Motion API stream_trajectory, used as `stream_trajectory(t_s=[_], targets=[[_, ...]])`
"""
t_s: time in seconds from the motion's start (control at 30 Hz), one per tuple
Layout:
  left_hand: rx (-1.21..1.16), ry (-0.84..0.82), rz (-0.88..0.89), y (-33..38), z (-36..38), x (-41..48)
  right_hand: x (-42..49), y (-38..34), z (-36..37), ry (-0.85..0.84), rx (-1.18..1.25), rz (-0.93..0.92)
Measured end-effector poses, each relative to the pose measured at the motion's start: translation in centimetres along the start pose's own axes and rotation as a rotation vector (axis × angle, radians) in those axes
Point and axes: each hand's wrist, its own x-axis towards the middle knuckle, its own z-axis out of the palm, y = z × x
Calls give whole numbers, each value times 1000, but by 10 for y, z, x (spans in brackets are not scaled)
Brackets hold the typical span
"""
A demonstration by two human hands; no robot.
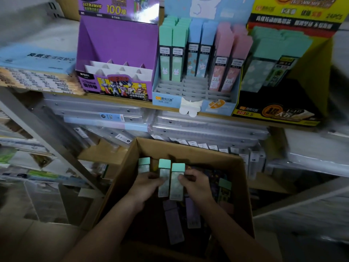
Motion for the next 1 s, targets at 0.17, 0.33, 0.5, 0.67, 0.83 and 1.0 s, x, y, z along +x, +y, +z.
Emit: stream_trajectory(t_s=[0.17,0.33,0.5,0.67,0.83,1.0], targets=[[-243,-205,-61,-2,11,-12,-17,-8,-3,-95,334,135],[-294,-176,-32,-5,25,-18,-25,-12,-4,-86,297,78],[-218,-218,75,-13,28,-21,-24,-9,-20,-100,163,28],[-274,-190,111,-17,22,-13,-12,-3,-63,41,-436,-143],[-343,-166,145,-18,14,-10,-7,-1,-92,39,-697,-56],[-344,-155,122,-19,5,-10,-14,-3,-85,-47,-594,-39]])
